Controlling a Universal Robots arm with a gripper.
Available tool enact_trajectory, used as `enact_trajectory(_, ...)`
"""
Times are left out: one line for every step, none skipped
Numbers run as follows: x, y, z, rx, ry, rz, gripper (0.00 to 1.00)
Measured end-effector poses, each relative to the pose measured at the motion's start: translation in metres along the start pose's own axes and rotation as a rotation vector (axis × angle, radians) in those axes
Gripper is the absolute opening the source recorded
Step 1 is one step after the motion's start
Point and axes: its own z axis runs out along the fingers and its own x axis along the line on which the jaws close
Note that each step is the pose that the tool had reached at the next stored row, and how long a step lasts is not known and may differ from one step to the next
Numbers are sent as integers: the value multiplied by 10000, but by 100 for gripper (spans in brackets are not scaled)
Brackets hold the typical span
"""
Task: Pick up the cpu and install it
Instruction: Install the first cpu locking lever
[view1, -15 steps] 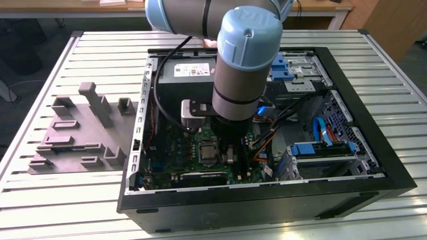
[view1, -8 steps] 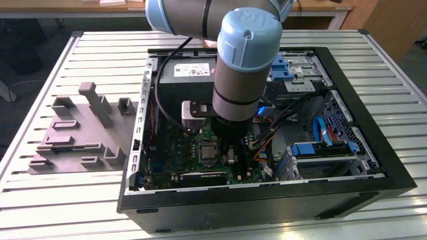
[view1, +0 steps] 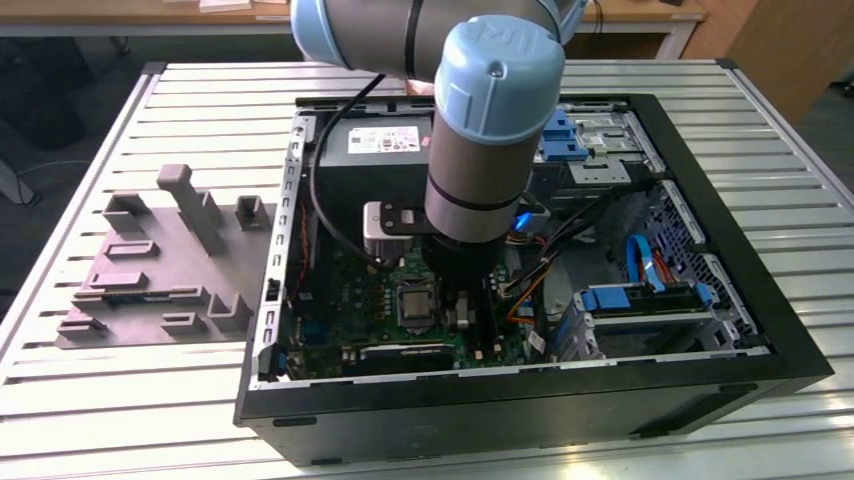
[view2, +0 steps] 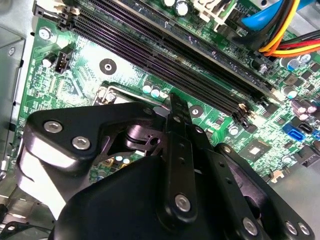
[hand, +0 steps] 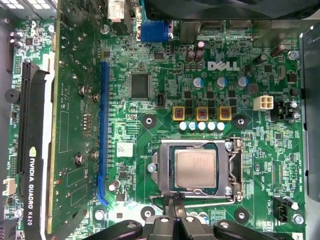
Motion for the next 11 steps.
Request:
enact_trajectory(0, 1, -9, 1, -7, 1, 11)
enact_trajectory(0, 2, -19, -1, -7, 1, 11)
enact_trajectory(0, 2, -25, -3, -3, 1, 11)
enact_trajectory(1, 2, -27, -3, -1, 1, 11)
enact_trajectory(2, 1, -29, -2, -2, -1, 11)
enact_trajectory(2, 1, -35, -2, 0, -1, 11)
enact_trajectory(2, 2, -45, -1, -1, -1, 11)
enact_trajectory(3, 3, -57, -3, 1, -1, 11)
enact_trajectory(3, 4, -71, -4, 2, 0, 11)
enact_trajectory(3, 4, -87, -3, 0, 0, 11)
enact_trajectory(4, 5, -104, -3, -2, -1, 11)
